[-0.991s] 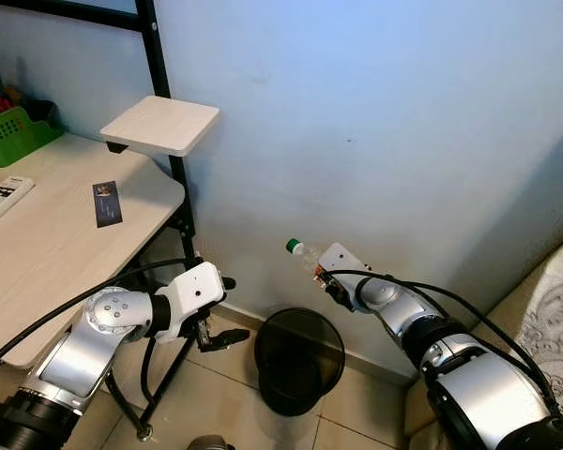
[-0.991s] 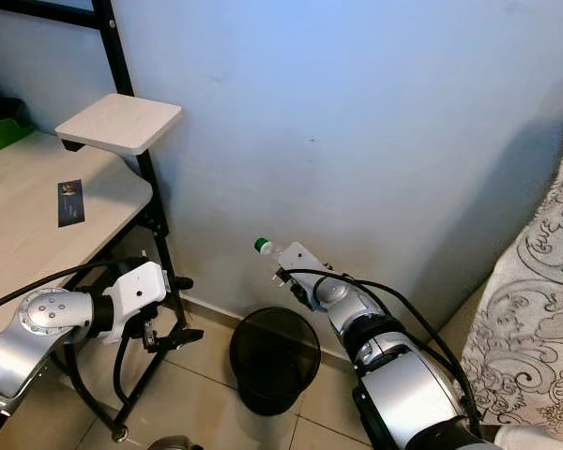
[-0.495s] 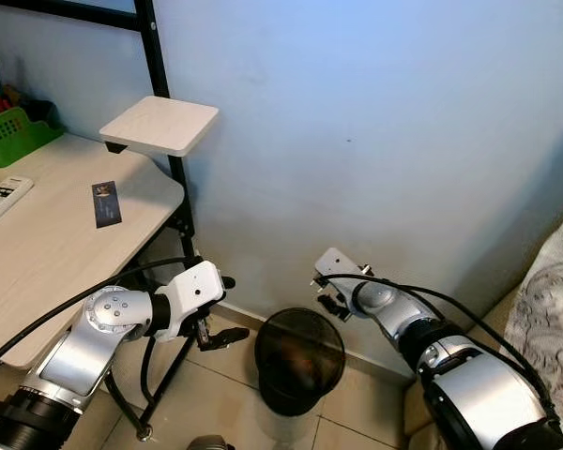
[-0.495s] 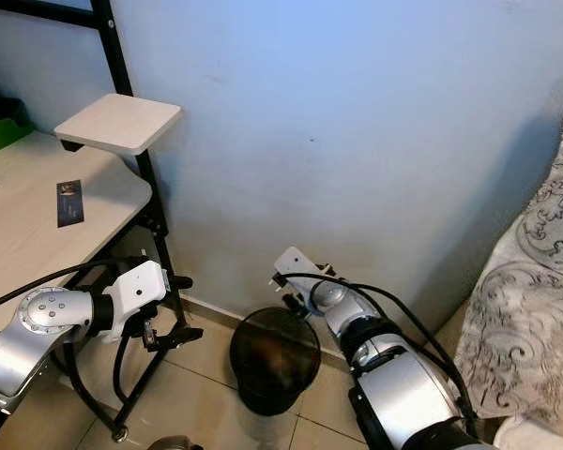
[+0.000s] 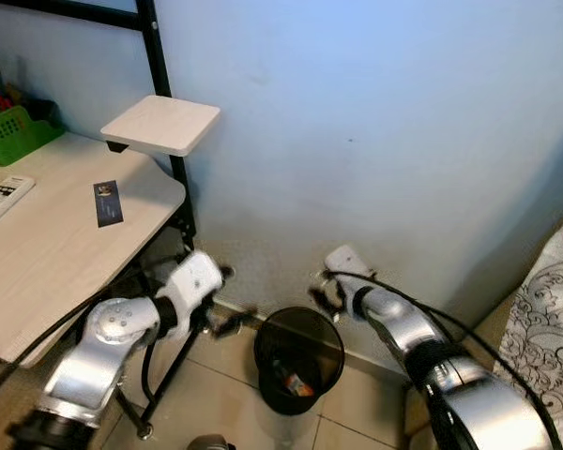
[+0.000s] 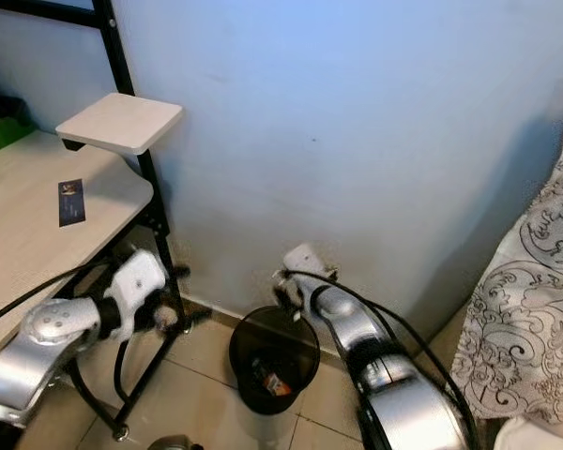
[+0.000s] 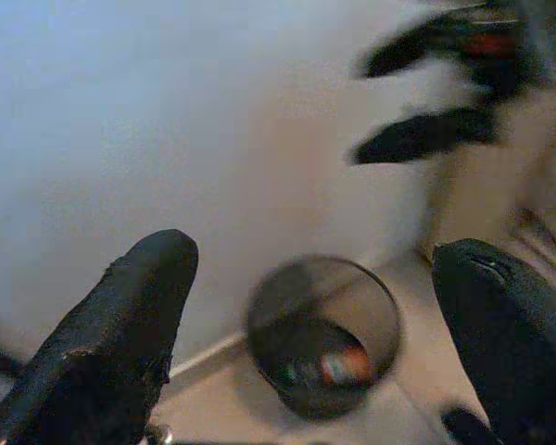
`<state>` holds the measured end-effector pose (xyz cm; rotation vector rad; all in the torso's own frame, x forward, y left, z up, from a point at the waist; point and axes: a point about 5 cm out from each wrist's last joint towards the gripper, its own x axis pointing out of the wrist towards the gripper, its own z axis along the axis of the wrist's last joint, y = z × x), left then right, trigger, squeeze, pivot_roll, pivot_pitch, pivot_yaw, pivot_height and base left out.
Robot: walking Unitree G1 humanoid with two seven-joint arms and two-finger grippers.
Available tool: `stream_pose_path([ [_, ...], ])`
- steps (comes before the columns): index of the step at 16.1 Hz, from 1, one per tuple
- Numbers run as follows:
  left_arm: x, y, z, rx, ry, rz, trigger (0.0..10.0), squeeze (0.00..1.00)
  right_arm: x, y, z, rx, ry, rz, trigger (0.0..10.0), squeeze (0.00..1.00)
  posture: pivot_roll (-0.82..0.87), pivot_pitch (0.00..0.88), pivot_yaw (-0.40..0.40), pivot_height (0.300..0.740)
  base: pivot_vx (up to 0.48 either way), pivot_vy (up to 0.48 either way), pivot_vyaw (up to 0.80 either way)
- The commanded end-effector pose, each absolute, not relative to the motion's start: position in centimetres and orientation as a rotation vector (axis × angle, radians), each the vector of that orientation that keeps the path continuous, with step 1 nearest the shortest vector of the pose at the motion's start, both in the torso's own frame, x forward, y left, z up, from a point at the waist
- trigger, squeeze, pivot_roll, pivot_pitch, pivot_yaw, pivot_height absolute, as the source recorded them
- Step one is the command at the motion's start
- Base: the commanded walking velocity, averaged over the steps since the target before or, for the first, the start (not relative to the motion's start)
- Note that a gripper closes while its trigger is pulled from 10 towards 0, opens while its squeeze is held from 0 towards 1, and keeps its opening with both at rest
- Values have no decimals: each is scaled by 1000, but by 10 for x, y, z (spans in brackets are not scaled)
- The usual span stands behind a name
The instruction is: Clean up the room
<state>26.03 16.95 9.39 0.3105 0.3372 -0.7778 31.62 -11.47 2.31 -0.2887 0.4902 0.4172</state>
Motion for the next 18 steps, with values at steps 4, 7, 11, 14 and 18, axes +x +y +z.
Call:
stream_pose_path([
  [4, 249, 177, 96, 212, 261, -477, 10000, 0, 283, -142, 59, 60, 236, 122, 10000, 1000, 108, 0, -26, 740, 0, 0, -200],
  [7, 242, 179, 101, 197, 245, -343, 10000, 0, 261, -150, 65, 123, 233, 36, 10000, 1000, 90, 0, -17, 740, 0, 0, -800],
  [11, 241, 177, 105, 194, 229, -301, 10000, 0, 246, -159, 78, 120, 219, -43, 10000, 1000, 65, 0, 0, 740, 0, 0, -800],
  [14, 243, 167, 101, 195, 246, -325, 10000, 0, 248, -148, 84, 110, 233, -8, 10000, 1000, 32, 0, -2, 740, 0, 0, -800],
  [18, 238, 164, 93, 195, 302, -379, 10000, 0, 244, -144, 80, 115, 263, -13, 10000, 1000, 26, 0, 1, 740, 0, 0, -800],
])
